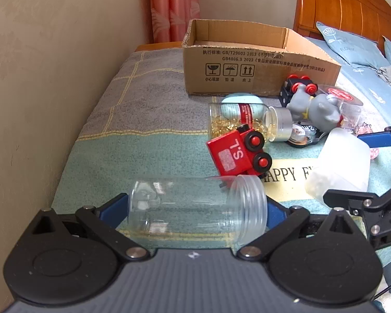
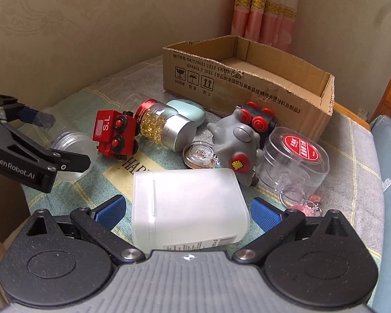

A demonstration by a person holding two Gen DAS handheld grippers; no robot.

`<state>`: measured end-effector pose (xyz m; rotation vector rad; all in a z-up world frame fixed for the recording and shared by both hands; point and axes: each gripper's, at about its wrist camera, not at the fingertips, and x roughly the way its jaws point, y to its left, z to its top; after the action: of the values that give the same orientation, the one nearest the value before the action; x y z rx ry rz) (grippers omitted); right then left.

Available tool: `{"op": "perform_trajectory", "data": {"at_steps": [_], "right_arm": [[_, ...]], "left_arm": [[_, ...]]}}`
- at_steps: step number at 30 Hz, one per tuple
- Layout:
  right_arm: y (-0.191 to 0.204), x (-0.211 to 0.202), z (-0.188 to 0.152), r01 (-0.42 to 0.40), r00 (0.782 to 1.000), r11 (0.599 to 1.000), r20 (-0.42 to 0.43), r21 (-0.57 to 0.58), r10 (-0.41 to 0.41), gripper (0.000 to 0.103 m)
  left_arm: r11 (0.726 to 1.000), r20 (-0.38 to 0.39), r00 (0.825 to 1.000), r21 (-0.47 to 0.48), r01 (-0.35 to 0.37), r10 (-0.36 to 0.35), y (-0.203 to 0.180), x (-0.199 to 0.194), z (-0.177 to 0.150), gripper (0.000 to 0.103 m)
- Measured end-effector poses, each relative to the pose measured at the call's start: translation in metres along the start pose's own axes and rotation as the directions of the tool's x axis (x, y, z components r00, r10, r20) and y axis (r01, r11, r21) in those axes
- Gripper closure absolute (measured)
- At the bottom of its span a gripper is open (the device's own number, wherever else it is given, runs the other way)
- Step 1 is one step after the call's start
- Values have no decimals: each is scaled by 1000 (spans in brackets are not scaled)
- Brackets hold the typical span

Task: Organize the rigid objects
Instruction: 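Close the left gripper on the clear plastic jar while the right gripper grasps the white bottle, then carry the jar into the cardboard box and open the left gripper while the right drops the white bottle in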

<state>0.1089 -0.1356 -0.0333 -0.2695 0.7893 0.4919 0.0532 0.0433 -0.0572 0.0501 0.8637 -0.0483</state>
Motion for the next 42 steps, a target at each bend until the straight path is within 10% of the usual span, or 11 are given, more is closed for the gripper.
{"op": "perform_trajectory", "data": {"at_steps": [22,31,42], "right_arm": [[9,-41,15,-2,1000,999,-5,-52,2,16],[-19,-49,53,25,999,1000,38,-18,-24,16],[-83,-46,137,72,990,993,112,90,-82,16]], "left_arm": [[999,44,998,26,37,-39,4,-36,25,12],[995,135,988,76,67,-76,-15,-35,103,12],[990,43,995,110,83,-89,-34,40,220,12]]}}
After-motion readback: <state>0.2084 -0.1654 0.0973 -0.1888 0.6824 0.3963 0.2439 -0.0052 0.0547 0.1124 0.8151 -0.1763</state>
